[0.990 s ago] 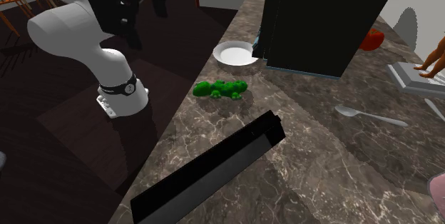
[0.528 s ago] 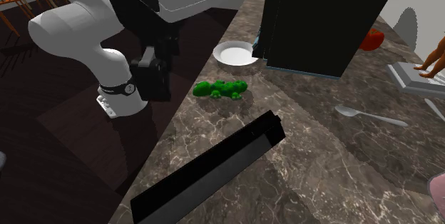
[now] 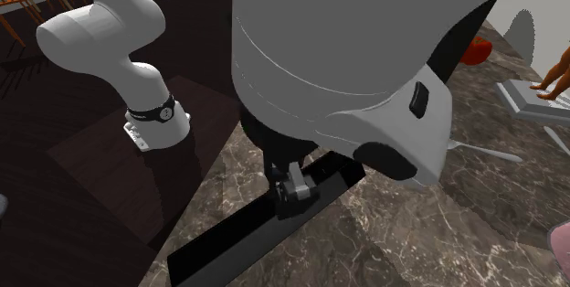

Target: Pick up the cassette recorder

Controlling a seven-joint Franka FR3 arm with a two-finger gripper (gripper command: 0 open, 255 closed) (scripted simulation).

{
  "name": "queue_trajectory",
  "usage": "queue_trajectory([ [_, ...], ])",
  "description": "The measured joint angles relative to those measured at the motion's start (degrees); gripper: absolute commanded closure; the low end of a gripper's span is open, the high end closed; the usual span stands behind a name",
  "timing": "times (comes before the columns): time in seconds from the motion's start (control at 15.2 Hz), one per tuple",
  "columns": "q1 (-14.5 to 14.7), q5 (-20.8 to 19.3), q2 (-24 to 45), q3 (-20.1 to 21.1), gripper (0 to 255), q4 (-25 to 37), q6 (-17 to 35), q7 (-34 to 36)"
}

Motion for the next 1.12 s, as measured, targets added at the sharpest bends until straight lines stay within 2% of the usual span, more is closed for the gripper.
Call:
queue_trajectory([
  [0.26,-1.0,1.4,10.0,1.1,0,9.1,-1.9,-8.4],
  [0.79,-1.2,2.0,12.7,1.6,0,6.9,2.6,-10.0],
  [0.86,-1.2,2.1,12.8,1.6,255,6.9,2.7,-10.1],
  [1.12,-1.2,2.1,12.8,1.6,255,6.9,2.7,-10.1],
])
